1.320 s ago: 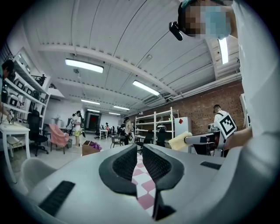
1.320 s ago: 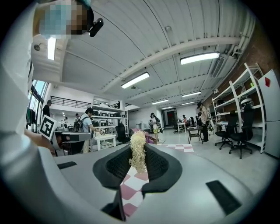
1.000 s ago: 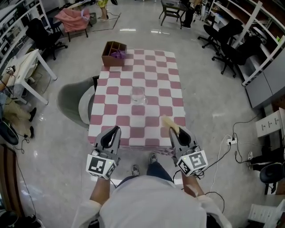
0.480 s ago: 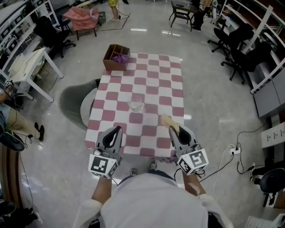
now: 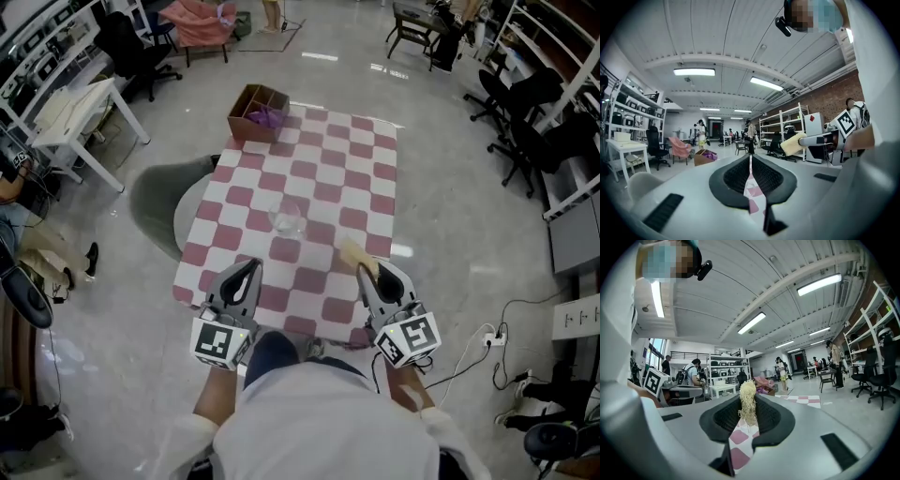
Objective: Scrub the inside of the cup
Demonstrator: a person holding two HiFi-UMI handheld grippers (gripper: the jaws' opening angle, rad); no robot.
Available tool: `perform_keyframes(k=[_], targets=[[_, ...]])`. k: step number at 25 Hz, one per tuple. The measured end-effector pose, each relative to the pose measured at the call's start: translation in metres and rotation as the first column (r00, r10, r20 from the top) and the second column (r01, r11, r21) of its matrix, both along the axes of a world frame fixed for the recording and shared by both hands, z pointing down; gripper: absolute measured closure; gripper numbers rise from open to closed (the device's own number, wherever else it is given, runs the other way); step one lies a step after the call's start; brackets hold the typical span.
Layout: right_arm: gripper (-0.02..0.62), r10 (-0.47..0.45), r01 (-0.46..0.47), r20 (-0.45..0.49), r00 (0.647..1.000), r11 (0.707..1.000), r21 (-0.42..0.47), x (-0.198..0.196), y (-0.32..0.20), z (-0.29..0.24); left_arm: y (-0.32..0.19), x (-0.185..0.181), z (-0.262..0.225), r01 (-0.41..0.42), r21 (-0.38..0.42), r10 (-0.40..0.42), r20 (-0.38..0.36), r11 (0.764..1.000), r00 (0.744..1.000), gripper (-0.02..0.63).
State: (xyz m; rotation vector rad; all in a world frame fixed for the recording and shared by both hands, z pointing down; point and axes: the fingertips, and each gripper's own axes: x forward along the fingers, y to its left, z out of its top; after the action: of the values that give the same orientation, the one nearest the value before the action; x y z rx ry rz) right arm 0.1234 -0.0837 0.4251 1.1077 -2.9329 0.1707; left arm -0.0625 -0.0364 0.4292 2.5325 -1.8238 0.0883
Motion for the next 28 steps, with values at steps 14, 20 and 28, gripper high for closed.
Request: perform_keyframes(k=[14,20,28], targets=[[0.509,0.039,-0.039,0.014,0.999,0.999,-0.025,-0.03,-0.035,-0.003,-0.051,-0.012,-0.009,-0.105,0.024,0.105,0.007,0.994,0.994,0.572],[0.508,0.059,-0.059,0.01,0.998,0.998,-0.024,-0.046,-0.044,-0.001,-0.072,-0.025,-0.015,-0.141,0.026,0.139,0.052,0.99,0.989,0.572],[0.508,0.085,-0.086,-0.011,0.996,0.996,-0.035,-0.057,-0.051,0.006,-0.093,-0.031,-0.008,-0.188,0.022,0.187,0.036,0.982,0.982,0.572]])
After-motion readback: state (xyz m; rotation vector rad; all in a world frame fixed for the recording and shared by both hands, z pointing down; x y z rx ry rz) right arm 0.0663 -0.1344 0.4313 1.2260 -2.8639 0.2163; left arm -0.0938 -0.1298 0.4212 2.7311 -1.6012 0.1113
